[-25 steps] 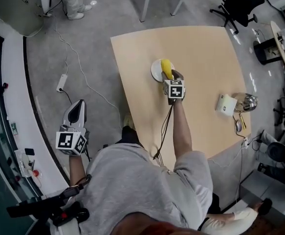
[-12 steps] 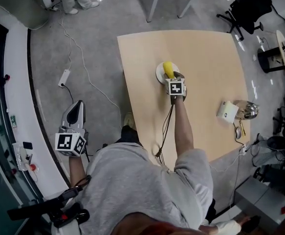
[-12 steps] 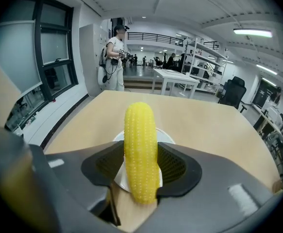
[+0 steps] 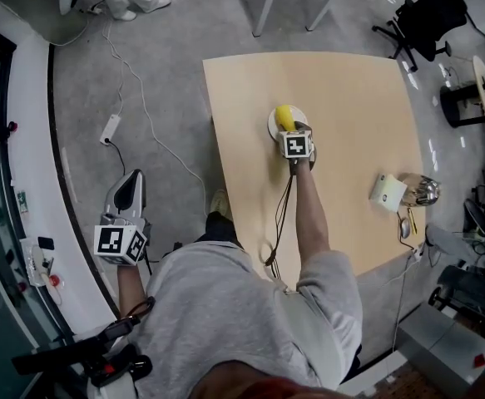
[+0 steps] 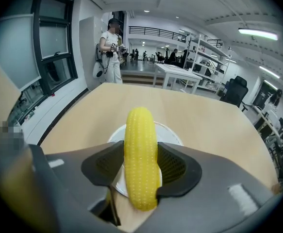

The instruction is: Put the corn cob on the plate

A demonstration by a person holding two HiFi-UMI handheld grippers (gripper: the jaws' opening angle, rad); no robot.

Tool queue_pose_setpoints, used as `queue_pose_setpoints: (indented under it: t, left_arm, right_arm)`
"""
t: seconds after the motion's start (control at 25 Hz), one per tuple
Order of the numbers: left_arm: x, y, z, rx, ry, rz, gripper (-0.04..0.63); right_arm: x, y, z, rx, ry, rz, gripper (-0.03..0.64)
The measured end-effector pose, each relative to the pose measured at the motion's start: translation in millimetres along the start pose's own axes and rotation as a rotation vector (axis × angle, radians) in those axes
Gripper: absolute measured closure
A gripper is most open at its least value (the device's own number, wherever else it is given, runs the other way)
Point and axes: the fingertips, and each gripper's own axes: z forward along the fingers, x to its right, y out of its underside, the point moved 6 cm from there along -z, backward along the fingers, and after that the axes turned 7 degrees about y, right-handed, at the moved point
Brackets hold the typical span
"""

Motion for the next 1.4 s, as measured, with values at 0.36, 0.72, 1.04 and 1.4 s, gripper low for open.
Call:
queue_pose_setpoints:
  t: [0.36,0.72,1.04,1.4]
  left_arm:
    - [-1.5,3.2,-4.9,0.001,-0.015,-0.008,0.575]
    - [-0.2,3.3,-4.7,0.004,-0.006,-0.006,0.575]
    - [-1.2,6.8,-6.5,0.003,-0.005,-0.012,0.575]
    - [0.9,2.4,-3.2,0.018,0.028,-0.004,0.575]
  right_arm:
    - [-0.6,-0.9,5.7,0.000,0.003,-0.020,0.396]
    - [-3.2,-6.0,7.8,-0.011,0.041,-0.048,0.391]
    - [-1.0,-7.1,4.7,0.010,0.037,-0.009,0.393]
    - [-1.6,-13.1,-21.0,0.065,0.044,0.025,0.401]
